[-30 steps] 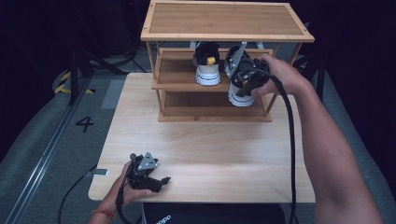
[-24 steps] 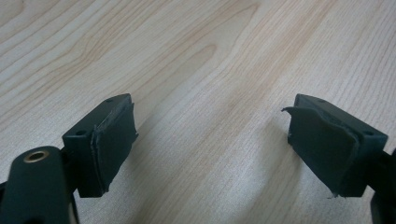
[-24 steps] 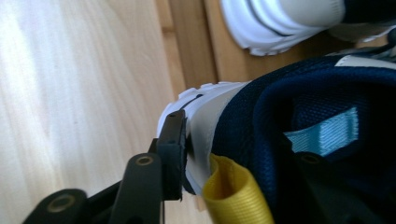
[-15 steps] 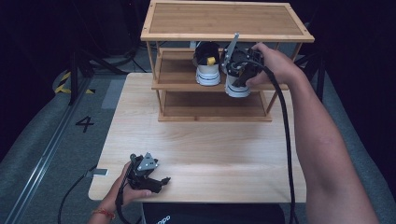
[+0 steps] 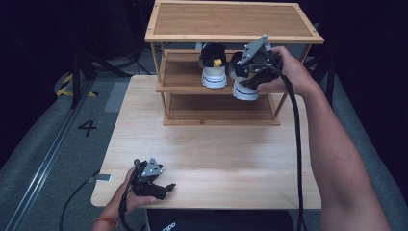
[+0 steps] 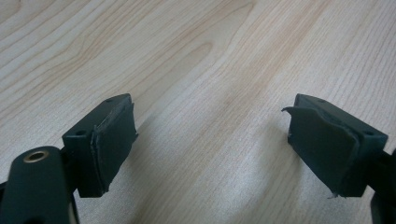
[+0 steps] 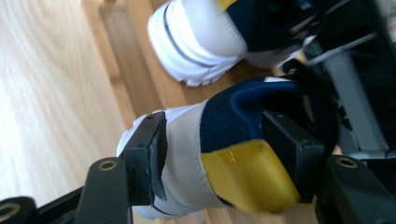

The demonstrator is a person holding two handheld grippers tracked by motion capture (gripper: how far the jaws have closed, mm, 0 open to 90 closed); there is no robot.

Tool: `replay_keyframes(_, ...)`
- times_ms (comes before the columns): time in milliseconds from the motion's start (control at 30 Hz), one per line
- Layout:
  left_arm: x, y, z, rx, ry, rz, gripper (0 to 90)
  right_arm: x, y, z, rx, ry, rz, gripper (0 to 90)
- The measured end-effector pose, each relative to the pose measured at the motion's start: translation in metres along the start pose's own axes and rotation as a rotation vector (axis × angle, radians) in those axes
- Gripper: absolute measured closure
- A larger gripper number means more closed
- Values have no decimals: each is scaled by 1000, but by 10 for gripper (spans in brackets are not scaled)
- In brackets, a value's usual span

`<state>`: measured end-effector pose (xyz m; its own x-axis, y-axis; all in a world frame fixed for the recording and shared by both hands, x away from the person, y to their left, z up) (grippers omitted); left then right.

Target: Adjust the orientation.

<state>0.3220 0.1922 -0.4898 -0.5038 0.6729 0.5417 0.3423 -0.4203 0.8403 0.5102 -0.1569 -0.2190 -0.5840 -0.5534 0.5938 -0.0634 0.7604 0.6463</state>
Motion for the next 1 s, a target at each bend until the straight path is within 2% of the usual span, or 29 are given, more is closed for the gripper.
replay_keyframes(100, 0, 0, 0, 0, 2, 0, 155, 12, -7, 3, -28, -66, -74, 467)
replay_keyframes(167, 0, 0, 0, 0, 3, 1, 154, 20, -12, 5, -58, -106, -107, 463)
replay_keyframes(267, 0, 0, 0, 0, 3, 1, 154, 33, -18, 11, -75, -131, -163, 456)
replay_keyframes(367, 0, 0, 0, 0, 3, 1, 154, 40, -24, 15, -93, -143, -187, 440)
replay_keyframes(500, 0, 0, 0, 0, 3, 1, 154, 51, -42, 20, -168, -174, -247, 423)
replay_keyframes(533, 0, 0, 0, 0, 3, 1, 154, 52, -51, 22, -208, -177, -265, 416)
replay_keyframes(667, 0, 0, -1, 2, 3, 0, 154, 46, -62, 27, -240, -191, -255, 396)
replay_keyframes(733, -1, 0, 0, -2, 1, 2, 153, 36, -73, 28, -325, -178, -278, 374)
replay_keyframes(800, -1, 1, 0, -3, -1, 1, 152, 29, -78, 28, -359, -166, -284, 346)
replay_keyframes(867, -1, 1, 0, -4, -1, 0, 152, 24, -79, 29, -371, -165, -283, 335)
replay_keyframes(933, -1, 1, 0, -4, 0, 0, 152, 17, -80, 30, -387, -175, -286, 283)
replay_keyframes(1000, -1, 1, 0, -3, 1, 0, 152, 11, -80, 29, -407, -183, -293, 281)
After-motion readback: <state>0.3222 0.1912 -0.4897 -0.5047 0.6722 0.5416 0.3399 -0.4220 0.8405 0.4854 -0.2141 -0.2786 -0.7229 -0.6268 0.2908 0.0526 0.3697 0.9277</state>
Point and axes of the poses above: each handheld gripper's, and its own axes: x roughly backward along the jaws, y roughly out of its top, z roughly to its left, the point moved 1 cm from there along -x, roughly forward along the jaws, and after that the axes turned 14 degrees about -z, right-handed, at the moved point
